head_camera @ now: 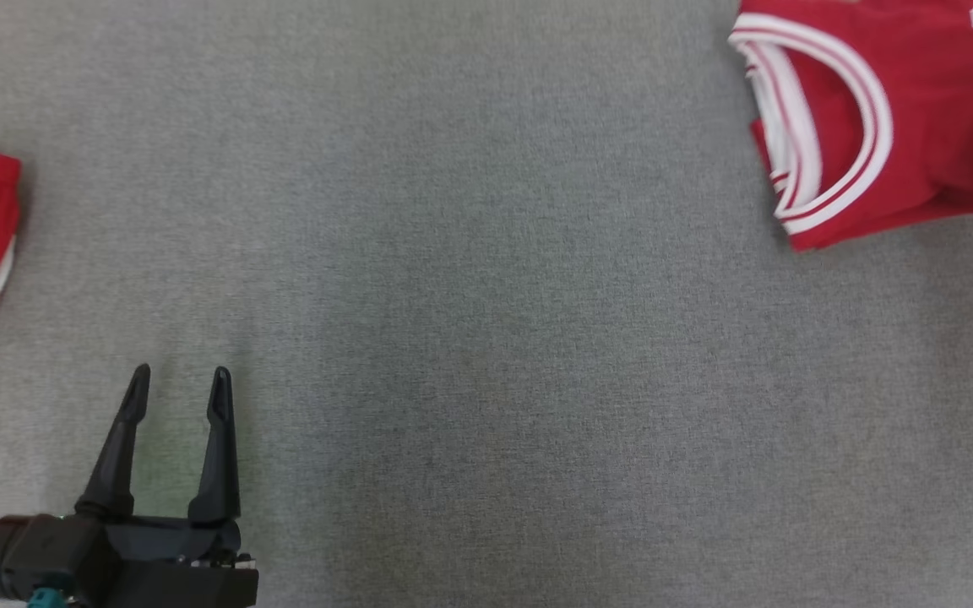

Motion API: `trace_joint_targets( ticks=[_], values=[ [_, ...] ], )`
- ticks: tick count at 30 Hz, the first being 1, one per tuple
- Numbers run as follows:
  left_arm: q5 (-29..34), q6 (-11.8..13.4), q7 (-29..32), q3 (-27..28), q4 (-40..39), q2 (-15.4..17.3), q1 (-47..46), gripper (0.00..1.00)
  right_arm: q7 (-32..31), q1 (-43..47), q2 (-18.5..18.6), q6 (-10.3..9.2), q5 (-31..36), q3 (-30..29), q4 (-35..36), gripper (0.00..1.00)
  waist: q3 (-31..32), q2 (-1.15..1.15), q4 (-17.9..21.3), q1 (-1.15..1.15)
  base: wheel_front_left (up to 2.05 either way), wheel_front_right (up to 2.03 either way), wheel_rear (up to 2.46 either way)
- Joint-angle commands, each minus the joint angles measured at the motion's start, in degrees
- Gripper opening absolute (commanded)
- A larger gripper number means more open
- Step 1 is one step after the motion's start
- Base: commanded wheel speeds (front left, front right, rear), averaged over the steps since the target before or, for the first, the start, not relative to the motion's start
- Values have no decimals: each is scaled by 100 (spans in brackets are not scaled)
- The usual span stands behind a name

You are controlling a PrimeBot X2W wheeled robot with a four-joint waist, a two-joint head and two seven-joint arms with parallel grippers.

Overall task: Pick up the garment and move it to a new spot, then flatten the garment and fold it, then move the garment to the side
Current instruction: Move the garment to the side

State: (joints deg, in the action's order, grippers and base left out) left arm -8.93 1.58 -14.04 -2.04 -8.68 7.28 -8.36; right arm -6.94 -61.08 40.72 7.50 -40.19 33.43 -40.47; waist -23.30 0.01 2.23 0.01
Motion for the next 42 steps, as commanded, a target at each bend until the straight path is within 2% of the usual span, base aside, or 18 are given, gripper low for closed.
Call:
trace_joint_targets(
  ticks=[1, 10, 19, 20, 22, 29, 33, 42],
  values=[
    [27, 3, 28, 20, -72, 60, -44, 100, 34, -143, 104, -3, 21, 36, -57, 0, -159, -1, 92, -1, 0, 0, 0],
    [78, 53, 165, 44, -502, 196, -59, 100, 47, -726, 523, -3, 118, 436, -474, 0, -329, -1, 53, -1, 0, 0, 0],
    [80, 99, 219, 51, -672, 256, -60, 100, 132, -1048, 588, -3, 94, 814, -846, 0, -432, -1, -7, -1, 0, 0, 0],
    [72, 101, 214, 55, -672, 262, -62, 100, 98, -1066, 593, -3, 109, 848, -921, 13, -442, -1, -11, -1, 0, 0, 0],
    [66, 104, 199, 52, -663, 260, -66, 100, 149, -1157, 614, -3, 229, 929, -1007, 100, -452, -1, -14, -1, 0, 0, 0],
    [-3, 147, 129, 31, -545, 203, -29, 100, 690, -1333, 607, -3, 412, 989, -1155, 100, -329, -1, -10, -1, 0, 0, 0],
    [-55, 166, 77, 5, -425, 147, 38, 100, 1119, -1271, 312, -3, 80, 813, -1053, 100, -121, -1, 19, -1, 0, 0, 0],
    [-206, 196, -30, 55, -78, 35, 295, 100, 1753, -705, -97, -3, -523, 725, -548, 100, 539, -1, 112, -1, 0, 0, 0]
  ],
)
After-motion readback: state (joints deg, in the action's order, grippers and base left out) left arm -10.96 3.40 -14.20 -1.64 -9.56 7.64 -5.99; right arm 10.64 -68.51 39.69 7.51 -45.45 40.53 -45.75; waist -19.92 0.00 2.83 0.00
